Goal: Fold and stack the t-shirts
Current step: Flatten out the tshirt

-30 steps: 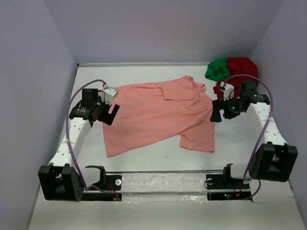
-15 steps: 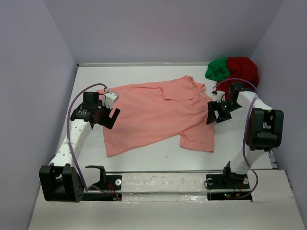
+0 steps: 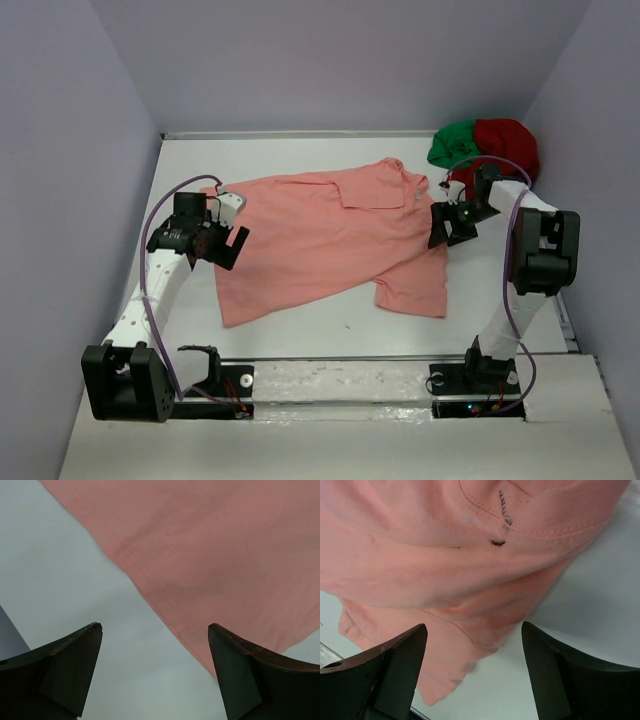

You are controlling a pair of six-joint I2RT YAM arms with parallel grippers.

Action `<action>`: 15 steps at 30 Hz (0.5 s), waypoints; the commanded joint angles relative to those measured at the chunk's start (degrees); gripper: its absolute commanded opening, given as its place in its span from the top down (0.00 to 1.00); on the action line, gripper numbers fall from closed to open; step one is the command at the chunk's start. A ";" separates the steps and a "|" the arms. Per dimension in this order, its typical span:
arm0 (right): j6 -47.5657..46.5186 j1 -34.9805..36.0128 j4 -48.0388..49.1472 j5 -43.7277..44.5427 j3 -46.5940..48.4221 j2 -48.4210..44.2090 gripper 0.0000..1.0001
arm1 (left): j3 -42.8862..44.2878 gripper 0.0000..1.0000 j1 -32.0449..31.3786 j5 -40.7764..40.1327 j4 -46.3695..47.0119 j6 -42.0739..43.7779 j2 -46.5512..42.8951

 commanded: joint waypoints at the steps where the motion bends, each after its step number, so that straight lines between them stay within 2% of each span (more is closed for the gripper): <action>1: 0.66 -0.27 1.29 0.25 2.33 1.24 0.20 | 1.49 0.01 -0.10 -0.96 -1.21 -0.48 -1.93; 9: 1.27 -0.27 2.70 2.01 0.39 1.51 0.22 | 2.10 0.01 -0.10 -0.87 -1.74 -0.04 -1.84; 11: 1.71 -0.27 2.61 2.01 0.30 1.95 0.30 | 1.85 0.01 -0.10 -0.52 -2.00 0.05 -2.02; 12: 1.80 -0.27 2.52 2.01 0.30 1.95 0.30 | 1.84 0.01 -0.10 -0.52 -2.01 0.05 -2.11; 15: 1.80 -0.27 1.82 2.01 -0.75 1.42 0.43 | 1.93 0.02 -0.10 0.09 -3.32 1.01 -2.19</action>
